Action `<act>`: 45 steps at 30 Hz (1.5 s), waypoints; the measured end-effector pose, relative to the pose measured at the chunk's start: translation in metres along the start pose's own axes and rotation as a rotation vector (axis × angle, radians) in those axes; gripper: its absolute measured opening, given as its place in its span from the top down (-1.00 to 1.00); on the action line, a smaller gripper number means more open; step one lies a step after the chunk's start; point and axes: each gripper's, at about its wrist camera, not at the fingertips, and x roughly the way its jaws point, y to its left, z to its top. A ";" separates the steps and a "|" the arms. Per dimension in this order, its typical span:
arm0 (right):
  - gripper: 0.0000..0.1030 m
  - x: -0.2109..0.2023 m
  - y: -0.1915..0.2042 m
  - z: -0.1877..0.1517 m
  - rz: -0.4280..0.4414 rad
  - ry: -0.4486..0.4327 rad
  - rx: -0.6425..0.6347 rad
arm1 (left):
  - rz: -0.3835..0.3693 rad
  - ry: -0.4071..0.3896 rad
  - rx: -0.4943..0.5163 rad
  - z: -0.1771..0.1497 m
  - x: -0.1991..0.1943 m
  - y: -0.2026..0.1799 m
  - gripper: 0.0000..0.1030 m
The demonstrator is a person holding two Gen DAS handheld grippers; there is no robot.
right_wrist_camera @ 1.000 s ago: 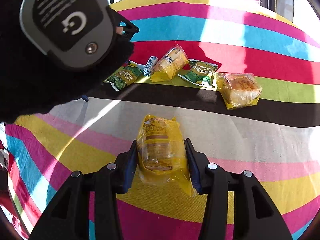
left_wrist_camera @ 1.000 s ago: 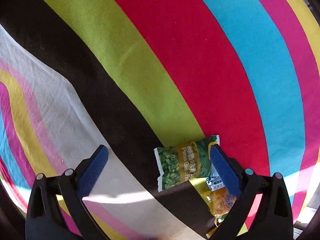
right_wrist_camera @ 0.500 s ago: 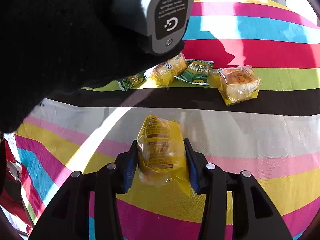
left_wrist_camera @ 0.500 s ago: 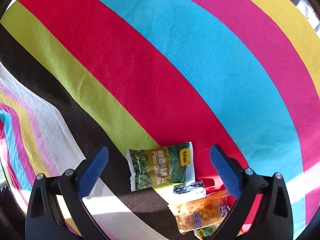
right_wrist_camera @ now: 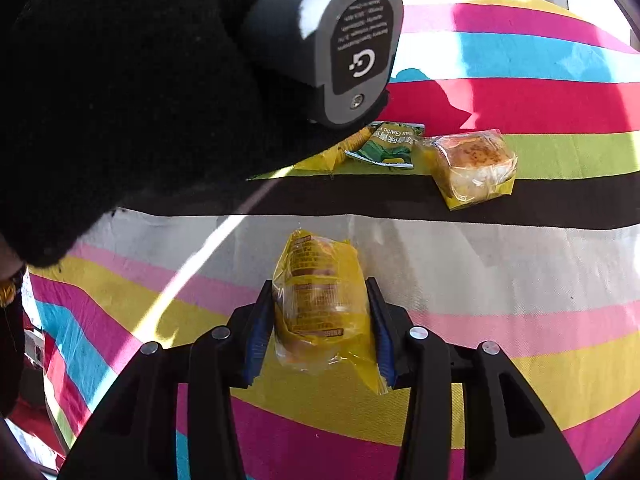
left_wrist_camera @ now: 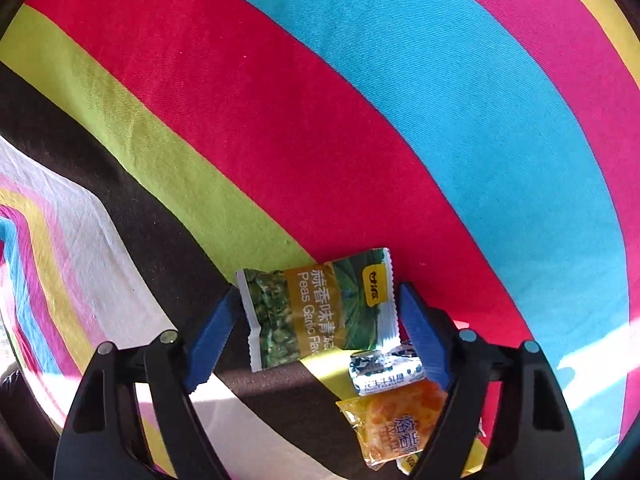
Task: Organize snacks
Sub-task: 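Grasp the green peas packet with the left tool, then carry the yellow packet and green peas packet over the bin and open both tools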
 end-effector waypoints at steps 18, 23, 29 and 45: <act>0.21 0.007 0.006 0.002 -0.028 0.002 -0.008 | -0.470 -0.075 0.395 -0.060 -0.072 0.180 0.30; 0.21 0.005 0.012 0.002 -0.066 0.000 -0.030 | -0.642 -0.054 0.474 -0.092 -0.058 0.311 0.30; 0.23 -0.018 0.024 -0.019 -0.110 -0.014 0.000 | -0.668 -0.184 0.586 -0.124 -0.062 0.409 0.30; 0.23 -0.132 0.084 -0.135 -0.094 -0.070 0.020 | -0.684 -0.201 0.760 -0.188 -0.037 0.426 0.29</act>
